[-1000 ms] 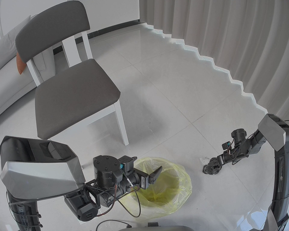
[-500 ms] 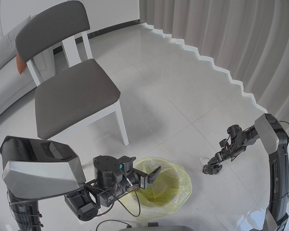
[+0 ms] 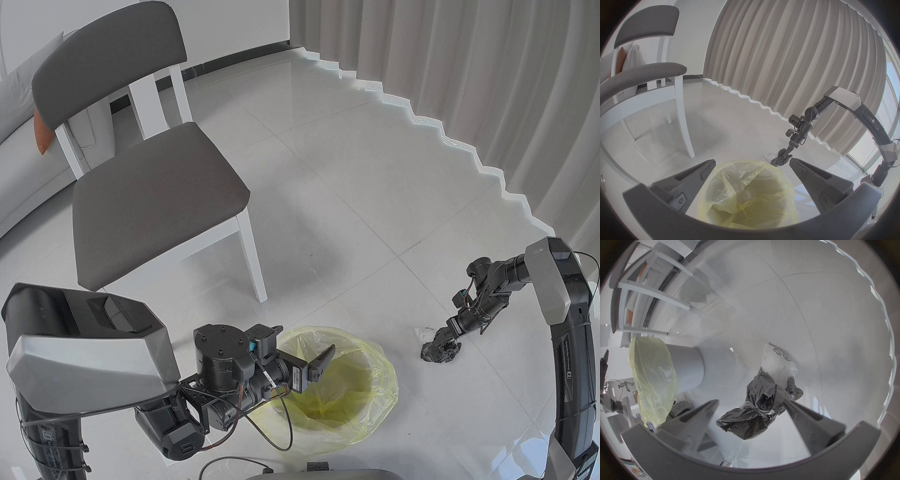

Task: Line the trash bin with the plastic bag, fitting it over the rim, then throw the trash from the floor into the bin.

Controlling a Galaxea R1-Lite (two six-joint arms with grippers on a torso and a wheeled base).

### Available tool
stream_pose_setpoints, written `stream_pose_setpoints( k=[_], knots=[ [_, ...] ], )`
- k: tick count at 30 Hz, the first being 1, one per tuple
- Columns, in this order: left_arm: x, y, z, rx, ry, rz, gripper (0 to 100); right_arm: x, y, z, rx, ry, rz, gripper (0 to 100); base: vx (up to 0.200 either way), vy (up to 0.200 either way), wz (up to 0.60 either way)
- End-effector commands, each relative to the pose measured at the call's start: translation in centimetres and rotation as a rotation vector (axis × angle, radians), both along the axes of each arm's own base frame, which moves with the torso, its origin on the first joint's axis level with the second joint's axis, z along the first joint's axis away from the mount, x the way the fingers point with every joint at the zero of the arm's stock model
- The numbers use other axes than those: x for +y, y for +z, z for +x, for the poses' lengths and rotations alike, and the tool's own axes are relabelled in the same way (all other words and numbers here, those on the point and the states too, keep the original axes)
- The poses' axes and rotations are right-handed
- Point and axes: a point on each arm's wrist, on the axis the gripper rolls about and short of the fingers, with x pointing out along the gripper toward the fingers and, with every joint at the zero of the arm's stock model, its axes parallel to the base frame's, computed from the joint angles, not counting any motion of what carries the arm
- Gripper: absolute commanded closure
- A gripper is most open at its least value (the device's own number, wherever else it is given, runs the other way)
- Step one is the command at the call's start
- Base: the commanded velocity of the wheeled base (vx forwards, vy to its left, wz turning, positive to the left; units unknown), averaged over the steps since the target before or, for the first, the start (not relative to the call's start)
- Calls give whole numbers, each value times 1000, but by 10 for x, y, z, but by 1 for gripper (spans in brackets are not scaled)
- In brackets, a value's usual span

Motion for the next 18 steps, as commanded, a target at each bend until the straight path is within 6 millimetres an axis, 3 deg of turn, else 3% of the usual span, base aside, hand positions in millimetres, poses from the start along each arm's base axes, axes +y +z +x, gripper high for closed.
stream_pose_setpoints(
  k=[1, 10, 18],
  knots=[
    [-1, -1, 0, 1, -1, 0, 0, 0, -2, 2, 0, 2, -1, 100, 0, 0, 0],
    [-1, -1, -3, 0, -7, -1, 0, 0, 0, -3, 32, 3, 2, 100, 0, 0, 0],
    [-1, -3, -4, -6, -10, -6, 0, 0, 39, -15, -7, 3, 1, 100, 0, 0, 0]
  ],
)
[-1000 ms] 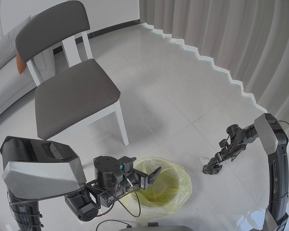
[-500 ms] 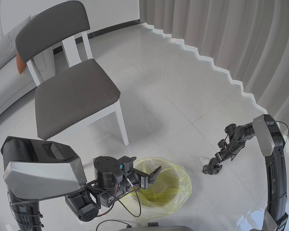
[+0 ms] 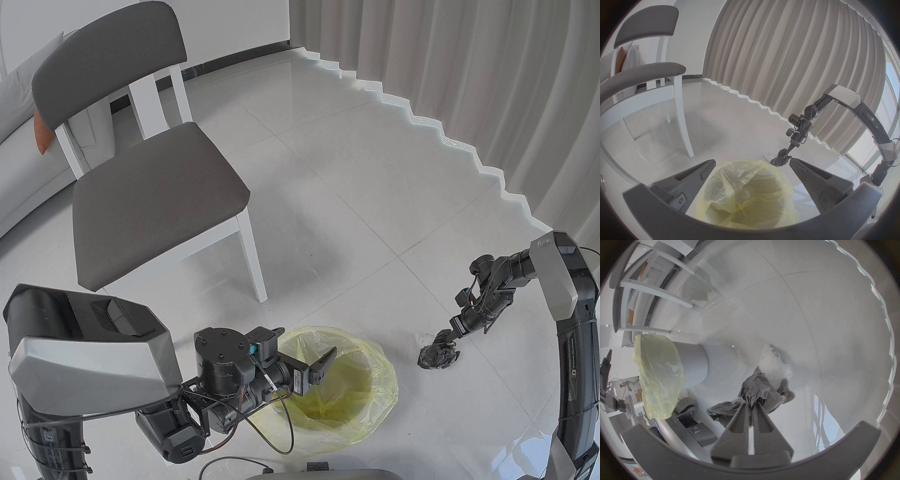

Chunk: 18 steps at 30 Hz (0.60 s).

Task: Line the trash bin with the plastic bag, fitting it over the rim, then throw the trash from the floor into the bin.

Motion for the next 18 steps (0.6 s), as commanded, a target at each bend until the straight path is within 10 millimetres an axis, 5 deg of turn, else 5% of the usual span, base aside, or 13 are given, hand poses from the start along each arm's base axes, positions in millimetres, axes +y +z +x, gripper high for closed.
stream_pose_setpoints(
  k=[1, 7, 18],
  knots=[
    [0, -1, -1, -7, -2, -5, 0, -2, 32, -7, -43, -6, -3, 100, 0, 0, 0],
    [3, -2, -10, 6, -13, 6, 0, 2, 55, -21, -55, 1, -2, 100, 0, 0, 0],
    [11, 13, -26, -7, -28, -8, 0, 38, 147, -67, -200, 87, -1, 100, 0, 0, 0]
  ],
)
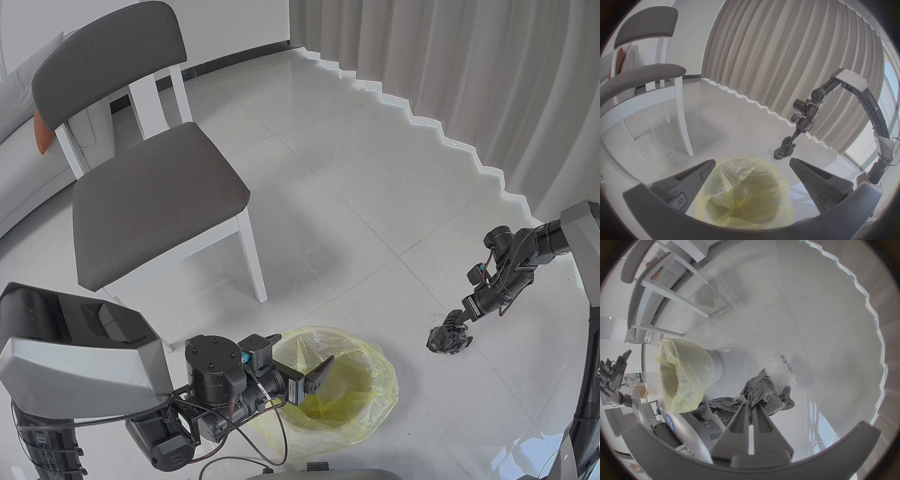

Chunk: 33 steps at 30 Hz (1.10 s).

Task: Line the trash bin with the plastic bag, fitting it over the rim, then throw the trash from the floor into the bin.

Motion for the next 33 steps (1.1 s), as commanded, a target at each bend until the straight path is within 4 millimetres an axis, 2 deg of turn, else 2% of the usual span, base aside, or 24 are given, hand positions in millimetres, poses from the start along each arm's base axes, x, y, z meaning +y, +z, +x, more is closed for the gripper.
stream_pose_setpoints(
  k=[1, 2, 3, 4, 6, 11, 17, 18, 21, 26, 32, 33],
  knots=[
    [5, 11, -11, -18, -13, -16, 0, 23, 65, -32, -124, 58, 3, 100, 0, 0, 0],
    [6, 11, -12, -23, -13, -20, 0, 29, 75, -39, -144, 74, 5, 100, 0, 0, 0],
    [6, 11, -12, -23, -13, -20, 0, 29, 75, -39, -144, 74, 5, 100, 0, 0, 0],
    [6, 12, -12, -30, -10, -25, 0, 39, 90, -52, -173, 101, 5, 100, 0, 0, 0],
    [6, 13, -12, -33, -4, -27, 0, 47, 102, -63, -196, 126, 5, 100, 0, 0, 0],
    [11, 14, -8, -37, 19, -29, 0, 80, 144, -108, -304, 245, 26, 100, 0, 0, 0],
    [15, 13, -5, -36, 36, -27, 0, 113, 166, -133, -372, 356, 49, 100, 0, 0, 0],
    [14, 15, -4, -51, 41, -39, 0, 126, 170, -140, -388, 403, 60, 100, 0, 0, 0],
    [15, 16, -3, -65, 45, -49, 0, 136, 172, -145, -392, 437, 67, 100, 0, 0, 0],
    [18, 20, -1, -107, 48, -15, 0, 166, 168, -156, -375, 542, 89, 100, 0, 0, 0],
    [28, 29, 9, -168, 78, 6, 0, 187, 149, -149, -315, 591, 83, 100, 0, 0, 0],
    [30, 30, 11, -181, 84, 17, 0, 192, 140, -145, -289, 600, 77, 100, 0, 0, 0]
  ],
)
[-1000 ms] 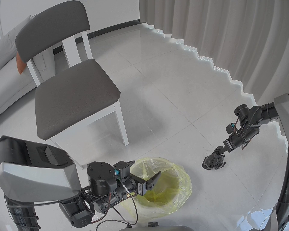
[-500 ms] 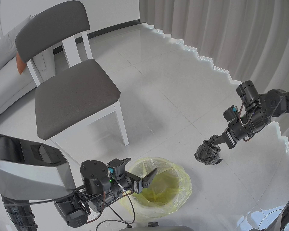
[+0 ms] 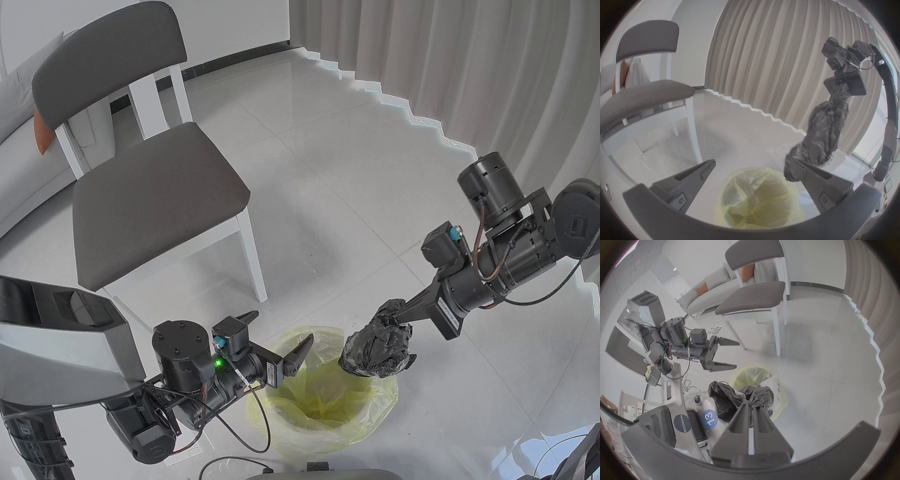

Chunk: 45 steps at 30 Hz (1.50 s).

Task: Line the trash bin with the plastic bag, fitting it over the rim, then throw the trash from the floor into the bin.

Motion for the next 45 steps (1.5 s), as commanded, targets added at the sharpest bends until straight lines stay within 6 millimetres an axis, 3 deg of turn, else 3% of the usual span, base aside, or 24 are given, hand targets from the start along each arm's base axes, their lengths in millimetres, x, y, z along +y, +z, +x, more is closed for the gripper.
stream_pose_setpoints(
  k=[1, 4, 16, 30, 33, 38, 45],
  knots=[
    [9, 9, 8, -54, 32, -3, 0, 21, -26, 10, 67, 44, -40, 100, 0, 0, 0],
    [13, 12, 6, -56, 39, -6, 0, 31, -44, 15, 111, 64, -67, 100, 0, 0, 0],
    [14, 11, 9, -53, 47, -10, 0, 56, -80, 24, 175, 112, -113, 100, 0, 0, 0],
    [17, 11, 12, -50, 58, -11, 0, 77, -99, 42, 193, 123, -124, 100, 0, 0, 0],
    [19, 10, 12, -49, 63, -10, 0, 88, -111, 57, 190, 116, -126, 100, 0, 0, 0],
    [20, 11, 12, -49, 66, -10, 0, 90, -108, 64, 174, 107, -113, 100, 0, 0, 0],
    [19, 11, 10, -48, 63, -9, 0, 72, -90, 36, 189, 116, -125, 100, 0, 0, 0]
  ],
)
